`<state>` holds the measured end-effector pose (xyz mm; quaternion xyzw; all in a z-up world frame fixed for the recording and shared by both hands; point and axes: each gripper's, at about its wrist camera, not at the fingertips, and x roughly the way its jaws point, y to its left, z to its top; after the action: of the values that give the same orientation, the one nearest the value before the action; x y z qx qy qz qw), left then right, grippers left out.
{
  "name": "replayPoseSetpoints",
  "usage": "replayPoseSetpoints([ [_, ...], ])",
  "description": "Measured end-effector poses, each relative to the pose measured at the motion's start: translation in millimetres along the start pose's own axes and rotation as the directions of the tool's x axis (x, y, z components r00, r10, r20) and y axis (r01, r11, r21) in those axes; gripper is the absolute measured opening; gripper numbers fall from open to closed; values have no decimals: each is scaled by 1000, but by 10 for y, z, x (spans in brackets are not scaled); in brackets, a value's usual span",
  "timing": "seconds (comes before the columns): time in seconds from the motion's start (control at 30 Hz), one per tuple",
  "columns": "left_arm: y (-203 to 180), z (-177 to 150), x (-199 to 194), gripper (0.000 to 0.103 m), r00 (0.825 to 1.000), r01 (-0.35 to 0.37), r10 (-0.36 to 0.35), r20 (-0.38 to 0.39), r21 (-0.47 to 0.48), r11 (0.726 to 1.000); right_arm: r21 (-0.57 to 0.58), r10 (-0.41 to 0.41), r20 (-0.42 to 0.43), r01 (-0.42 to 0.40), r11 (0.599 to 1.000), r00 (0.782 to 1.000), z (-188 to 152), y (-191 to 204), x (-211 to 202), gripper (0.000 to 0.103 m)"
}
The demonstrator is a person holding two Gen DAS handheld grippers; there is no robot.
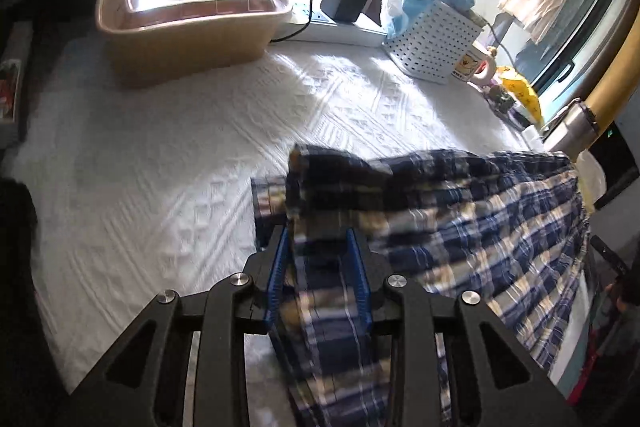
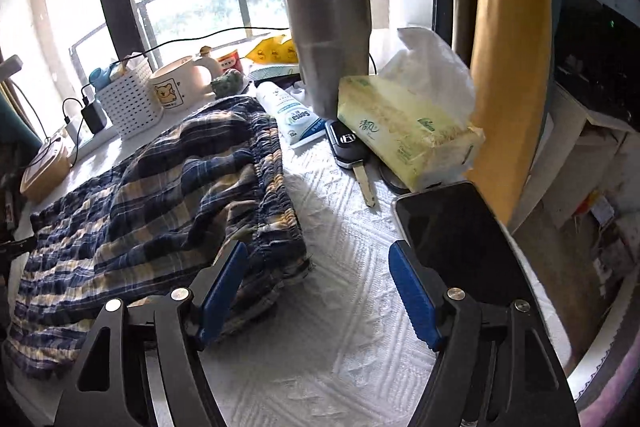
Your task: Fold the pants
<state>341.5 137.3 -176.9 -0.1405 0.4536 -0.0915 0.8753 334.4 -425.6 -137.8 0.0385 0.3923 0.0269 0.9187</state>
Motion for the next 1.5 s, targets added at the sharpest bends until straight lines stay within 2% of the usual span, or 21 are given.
replayPoseSetpoints([
  [0.07,-46,47,-32,30,999,-43,43,9,19,999,-14,18,3,-18,1000,1000,14,82,23,75],
  [0.13,-86,91,-105,36,998,-43,42,39,40,998,-31,33,10,-32,999,999,30,161,35,75],
  [0.2,-114,141,-175,56,996,-43,39,75,48,998,-45,42,16,-41,998,999,44,228,48,75],
  [0.27,-107,191,-191,65,993,-70,64,102,61,996,-46,51,15,-50,998,999,56,265,76,75],
  [0.47,-103,285,-22,66,993,-69,58,102,102,992,-20,47,11,-47,999,999,86,256,138,75],
  [0.53,-175,269,5,61,993,-60,44,110,146,987,-15,41,15,-40,999,999,97,244,132,75],
  [0.6,-199,251,79,26,996,-53,41,78,168,984,-15,37,17,-36,999,999,104,245,125,75],
  [0.67,-187,229,154,7,996,-73,65,53,167,983,-14,33,16,-33,999,999,104,241,125,75],
  [0.77,-208,197,64,3,993,-89,75,89,163,983,-9,32,14,-32,999,999,102,250,129,75],
  [0.87,-266,215,-152,3,982,-133,107,157,169,977,-13,32,13,-32,999,999,97,262,131,75],
  [1.0,-189,274,-248,4,974,-186,159,161,170,968,-22,41,16,-41,999,999,108,318,128,75],
  [1.07,-91,287,-114,8,975,-211,196,107,150,966,-27,49,18,-49,998,999,108,357,127,75],
  [1.13,-8,259,-36,22,980,-198,194,42,114,974,-34,59,16,-59,998,998,109,407,148,75],
  [1.2,-8,166,-125,71,979,-200,195,60,105,974,-43,66,11,-65,997,998,97,458,167,75],
  [1.23,-23,111,-197,74,979,-199,191,76,104,975,-49,65,9,-64,997,998,89,478,171,75],
  [1.37,-93,-180,-515,74,980,-189,181,87,93,978,-63,57,4,-57,996,998,68,516,185,75],
  [1.5,-263,-478,-642,74,989,-142,137,62,92,986,-68,52,14,-51,996,999,93,513,186,75],
])
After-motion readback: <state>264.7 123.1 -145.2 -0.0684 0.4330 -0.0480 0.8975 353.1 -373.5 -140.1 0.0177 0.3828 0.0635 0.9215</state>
